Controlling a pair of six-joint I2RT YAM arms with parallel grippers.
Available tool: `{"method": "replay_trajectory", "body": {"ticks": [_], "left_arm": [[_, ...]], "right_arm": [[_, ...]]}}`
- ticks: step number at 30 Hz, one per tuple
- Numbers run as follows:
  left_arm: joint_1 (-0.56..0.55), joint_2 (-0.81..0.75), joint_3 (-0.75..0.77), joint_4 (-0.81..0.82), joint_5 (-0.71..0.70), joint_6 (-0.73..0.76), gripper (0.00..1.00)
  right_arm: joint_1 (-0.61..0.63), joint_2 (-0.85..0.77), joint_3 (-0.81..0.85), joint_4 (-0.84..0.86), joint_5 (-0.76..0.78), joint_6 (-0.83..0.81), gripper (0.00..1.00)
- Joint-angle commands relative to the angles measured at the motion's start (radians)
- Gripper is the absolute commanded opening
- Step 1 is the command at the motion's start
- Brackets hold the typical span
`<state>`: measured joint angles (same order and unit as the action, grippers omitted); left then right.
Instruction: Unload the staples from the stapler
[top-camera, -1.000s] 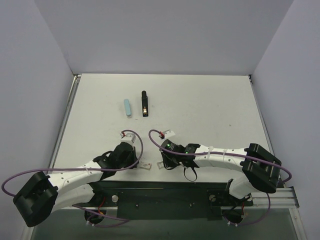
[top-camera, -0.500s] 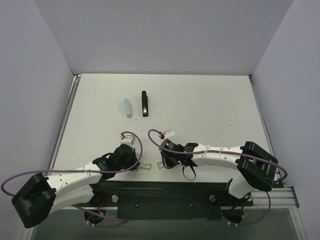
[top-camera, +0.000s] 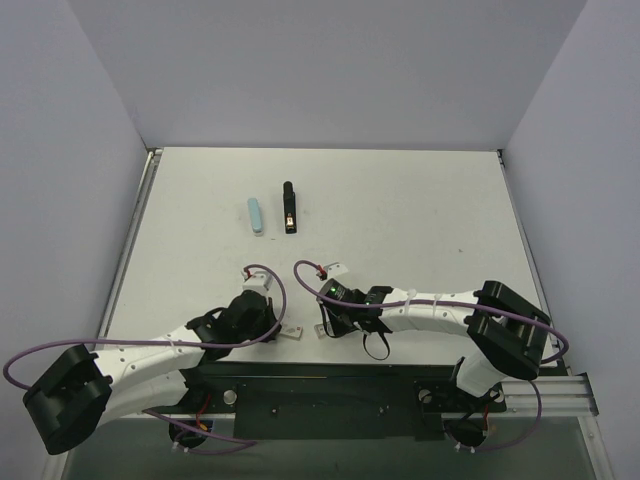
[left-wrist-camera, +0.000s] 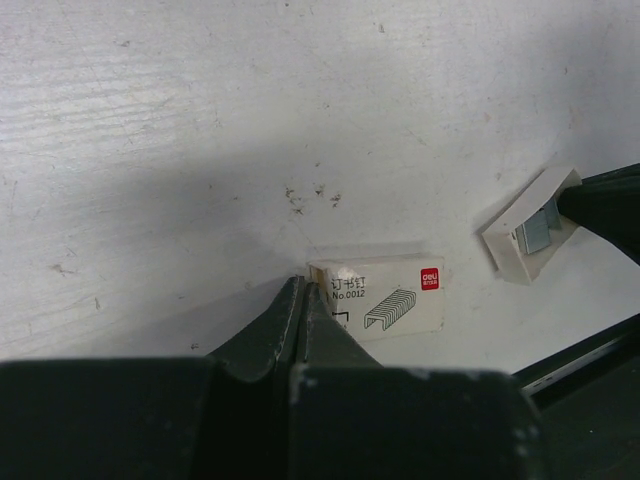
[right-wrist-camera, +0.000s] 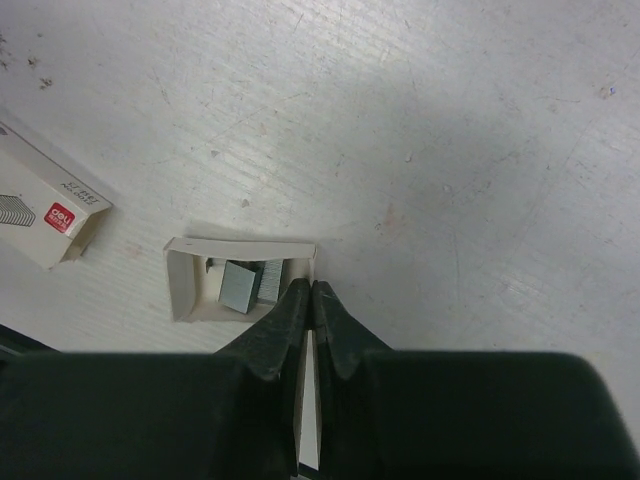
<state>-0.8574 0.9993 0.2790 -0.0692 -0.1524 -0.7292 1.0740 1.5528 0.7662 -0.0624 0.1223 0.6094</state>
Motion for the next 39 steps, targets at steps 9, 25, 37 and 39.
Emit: {"method": "replay_trajectory", "body": {"ticks": [9,25,37,39], "left_arm": [[-0.045,0.035,-0.009,0.095,-0.009,-0.038,0.0],[-0.127,0.065,-0.012,0.146,-0.045,-0.088,0.0],[-0.173,0.039,-0.041,0.166,-0.076,-0.127,0.0],[-0.18,0.033,-0.049,0.169,-0.078,-0.131,0.0]], "right_arm": [[0.007,-0.023,0.028,-0.037,0.029,0.02,0.0],[0.061,-0.013,0.074,-0.146,0.108,0.076,0.0],[0.084,0.02,0.101,-0.185,0.125,0.11,0.0],[0.087,0.023,0.101,-0.188,0.125,0.112,0.0]]}}
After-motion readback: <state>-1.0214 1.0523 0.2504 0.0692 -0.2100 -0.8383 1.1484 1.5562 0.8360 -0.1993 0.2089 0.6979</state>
